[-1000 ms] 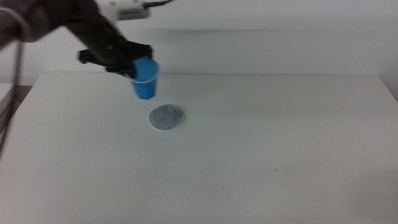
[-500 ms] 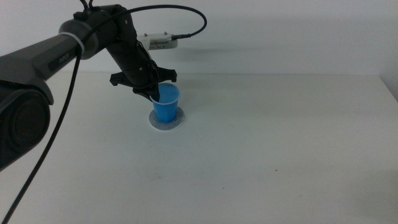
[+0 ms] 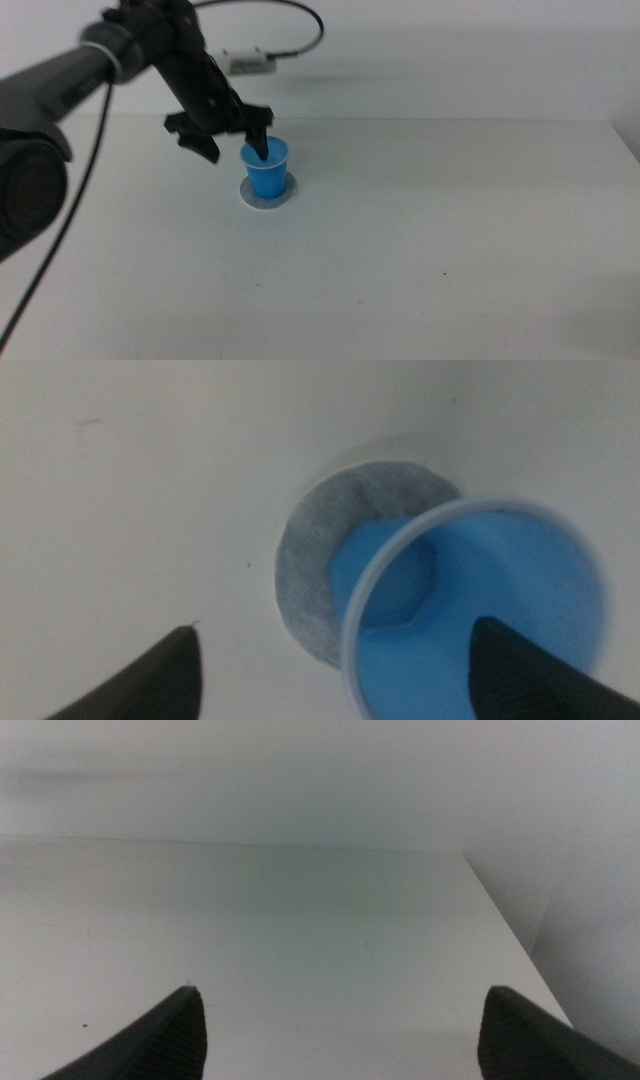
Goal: Place an empty cup on a cup mat.
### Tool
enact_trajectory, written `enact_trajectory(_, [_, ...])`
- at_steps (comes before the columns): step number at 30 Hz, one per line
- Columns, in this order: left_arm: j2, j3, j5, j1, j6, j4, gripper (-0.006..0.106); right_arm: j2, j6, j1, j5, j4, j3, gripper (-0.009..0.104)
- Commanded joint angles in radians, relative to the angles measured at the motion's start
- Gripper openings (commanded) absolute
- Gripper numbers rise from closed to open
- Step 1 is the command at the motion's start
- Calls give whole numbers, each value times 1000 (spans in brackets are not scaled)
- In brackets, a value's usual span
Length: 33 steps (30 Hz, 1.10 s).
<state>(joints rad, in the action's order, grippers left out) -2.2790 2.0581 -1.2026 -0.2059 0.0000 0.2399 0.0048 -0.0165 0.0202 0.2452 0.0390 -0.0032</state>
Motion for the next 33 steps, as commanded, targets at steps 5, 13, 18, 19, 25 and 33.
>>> enact_trajectory(5, [179,1,-18,86,248,205,94,-5,-4,-2,-7,7,3,93])
enact_trajectory(13, [637,-430,-18,121,159,-18,94,-5,-4,-2,-7,7,3,93])
enact_trajectory(18, [947,-700,81,183,212,-11,94,-5,-4,-2,-7,7,3,93])
enact_trajectory(19, [1005,-759,124,194,212,-11,94,-5,-4,-2,-7,7,3,93])
enact_trajectory(25, [1324,-1088,395,215,212,12,94,-5,-4,-2,-7,7,3,93])
enact_trajectory(33, [1676,-1538,843,215,202,14,94,-5,-4,-2,-7,7,3,93])
